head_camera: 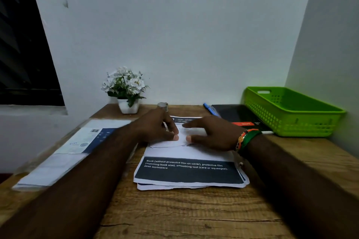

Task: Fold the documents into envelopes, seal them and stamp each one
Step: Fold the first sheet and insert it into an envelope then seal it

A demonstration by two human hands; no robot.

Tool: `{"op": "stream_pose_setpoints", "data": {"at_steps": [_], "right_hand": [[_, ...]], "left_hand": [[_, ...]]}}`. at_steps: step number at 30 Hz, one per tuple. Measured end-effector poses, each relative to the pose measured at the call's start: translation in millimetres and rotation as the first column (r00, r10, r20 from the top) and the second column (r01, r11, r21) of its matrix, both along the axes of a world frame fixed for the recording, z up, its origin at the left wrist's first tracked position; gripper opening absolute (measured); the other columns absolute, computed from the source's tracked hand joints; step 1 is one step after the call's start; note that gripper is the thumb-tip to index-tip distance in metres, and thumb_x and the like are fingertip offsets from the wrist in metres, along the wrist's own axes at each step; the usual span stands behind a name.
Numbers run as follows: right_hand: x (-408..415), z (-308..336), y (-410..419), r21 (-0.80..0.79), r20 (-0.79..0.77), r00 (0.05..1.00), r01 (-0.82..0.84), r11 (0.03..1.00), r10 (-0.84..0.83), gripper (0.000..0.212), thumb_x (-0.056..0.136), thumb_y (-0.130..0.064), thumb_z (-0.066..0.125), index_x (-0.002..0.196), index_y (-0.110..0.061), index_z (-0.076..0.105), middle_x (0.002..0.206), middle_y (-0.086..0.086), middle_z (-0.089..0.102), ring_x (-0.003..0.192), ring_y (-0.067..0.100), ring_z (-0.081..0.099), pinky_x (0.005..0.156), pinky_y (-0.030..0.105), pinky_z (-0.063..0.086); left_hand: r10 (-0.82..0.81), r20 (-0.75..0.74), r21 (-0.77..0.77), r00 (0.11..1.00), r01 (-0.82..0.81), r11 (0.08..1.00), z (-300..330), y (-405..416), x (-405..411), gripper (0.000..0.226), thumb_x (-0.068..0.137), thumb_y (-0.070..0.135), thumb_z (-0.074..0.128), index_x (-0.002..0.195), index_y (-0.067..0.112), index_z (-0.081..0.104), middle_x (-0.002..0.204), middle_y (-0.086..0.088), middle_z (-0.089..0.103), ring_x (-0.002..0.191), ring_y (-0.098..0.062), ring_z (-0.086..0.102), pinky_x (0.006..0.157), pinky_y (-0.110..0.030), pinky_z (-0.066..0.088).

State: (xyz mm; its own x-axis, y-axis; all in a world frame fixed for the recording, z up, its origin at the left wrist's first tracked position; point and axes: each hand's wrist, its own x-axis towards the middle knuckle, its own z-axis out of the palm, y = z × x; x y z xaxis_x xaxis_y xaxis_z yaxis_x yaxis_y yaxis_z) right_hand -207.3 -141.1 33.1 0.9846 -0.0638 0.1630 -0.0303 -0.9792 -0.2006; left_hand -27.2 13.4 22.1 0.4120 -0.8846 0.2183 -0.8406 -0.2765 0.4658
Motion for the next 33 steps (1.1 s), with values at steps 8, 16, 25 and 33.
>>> {"op": "stream_pose_setpoints", "data": {"at_steps": [8,16,25,33], "right_hand": [[-2,6,-15,-0.102,-0.111,0.98,0.154,0.983,-0.165,0.028,0.099,-0.029,0.052,0.122,-0.02,0.064,0.125,-0.001,0.066,0.116,0.022,0.06,0.098,0.029,0.045],[-15,11,-42,-0.188,-0.014,0.937,0.34,0.921,-0.349,0.019,0.09,-0.032,0.058,0.098,-0.026,0.074,0.11,0.0,0.072,0.101,0.023,0.067,0.09,0.034,0.053],[1,-2,-21,-0.072,0.074,0.994,0.091,0.993,-0.086,0.024,0.091,-0.028,0.064,0.112,-0.024,0.074,0.112,-0.008,0.073,0.103,0.01,0.066,0.094,0.028,0.049],[4,-5,-24,-0.062,0.05,0.987,0.158,0.986,-0.155,0.02,0.086,-0.035,0.068,0.102,-0.027,0.077,0.105,-0.01,0.075,0.1,0.01,0.067,0.093,0.034,0.053]], "left_hand": [[0.006,-0.01,0.019,1.0,-0.006,1.0,2,-1,0,0.018,0.076,0.031,0.089,0.092,0.027,0.084,0.092,0.013,0.078,0.083,-0.008,0.07,0.078,-0.028,0.058],[-0.006,0.009,0.036,1.0,0.006,0.999,3,-2,0,0.018,0.076,0.031,0.089,0.093,0.027,0.083,0.091,0.014,0.078,0.081,-0.005,0.07,0.072,-0.02,0.055],[-0.001,0.055,0.092,0.999,-0.004,0.996,7,-2,1,0.02,0.079,0.033,0.086,0.098,0.03,0.081,0.099,0.013,0.076,0.085,-0.005,0.069,0.079,-0.025,0.057],[-0.062,0.126,0.068,0.99,0.054,0.996,-3,-15,-16,0.036,0.086,0.04,0.079,0.117,0.023,0.076,0.104,0.012,0.066,0.086,-0.004,0.062,0.074,-0.018,0.046]]}}
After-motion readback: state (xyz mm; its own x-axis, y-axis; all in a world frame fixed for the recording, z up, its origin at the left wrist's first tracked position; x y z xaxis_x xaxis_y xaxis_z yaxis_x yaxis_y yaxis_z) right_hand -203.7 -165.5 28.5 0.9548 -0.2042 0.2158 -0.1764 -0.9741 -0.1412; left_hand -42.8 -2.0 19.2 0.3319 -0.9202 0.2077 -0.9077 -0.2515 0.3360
